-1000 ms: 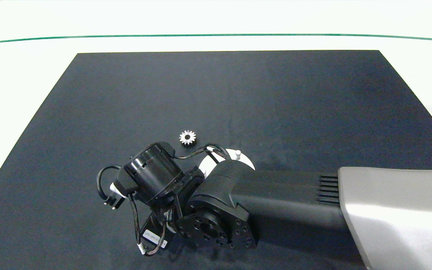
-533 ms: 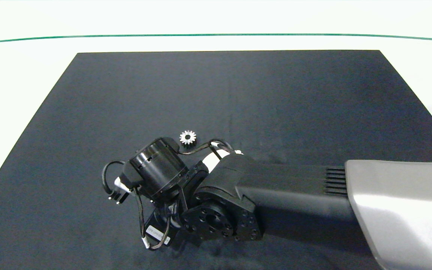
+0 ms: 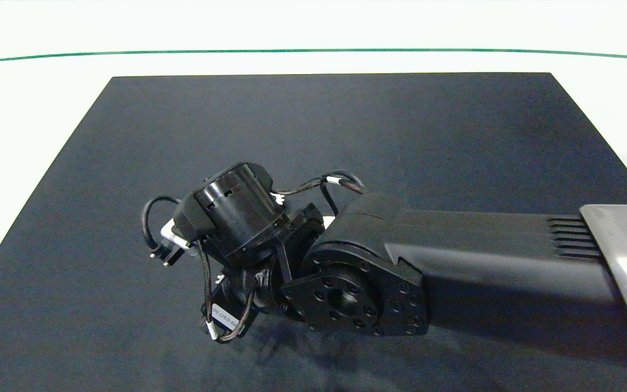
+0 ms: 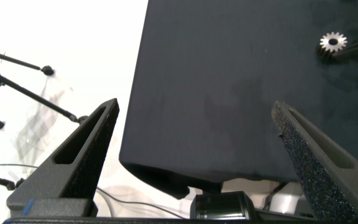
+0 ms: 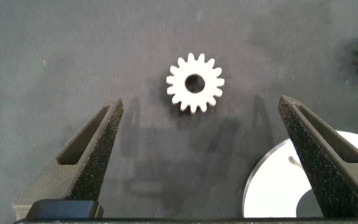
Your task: Install three planetary gears onto the carrier pins
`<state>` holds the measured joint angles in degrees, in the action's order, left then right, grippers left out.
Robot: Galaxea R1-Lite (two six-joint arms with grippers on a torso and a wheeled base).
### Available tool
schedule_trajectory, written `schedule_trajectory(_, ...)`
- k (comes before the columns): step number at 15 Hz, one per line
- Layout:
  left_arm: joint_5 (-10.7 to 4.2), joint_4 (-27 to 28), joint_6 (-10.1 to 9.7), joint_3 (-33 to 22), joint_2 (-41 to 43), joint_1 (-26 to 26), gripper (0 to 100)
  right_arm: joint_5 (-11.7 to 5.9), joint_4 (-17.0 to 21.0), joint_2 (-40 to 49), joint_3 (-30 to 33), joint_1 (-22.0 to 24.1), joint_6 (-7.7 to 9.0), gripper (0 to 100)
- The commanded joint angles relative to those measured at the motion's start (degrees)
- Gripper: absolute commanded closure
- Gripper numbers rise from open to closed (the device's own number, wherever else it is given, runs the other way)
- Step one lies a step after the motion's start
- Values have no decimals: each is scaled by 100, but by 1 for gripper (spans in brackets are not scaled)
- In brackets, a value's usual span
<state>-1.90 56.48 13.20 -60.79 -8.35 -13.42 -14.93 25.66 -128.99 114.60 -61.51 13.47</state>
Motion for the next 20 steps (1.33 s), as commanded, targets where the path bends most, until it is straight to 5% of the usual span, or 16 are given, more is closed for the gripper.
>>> schedule_trajectory(1, -3, 39, 7, -55, 0, -3, 0, -1, -228, -83, -1, -1, 15, 0)
schedule_trajectory(20, -3, 206, 7, -73, 106, 15, 0, 26, -483, -504, -1, 34, 112, 0)
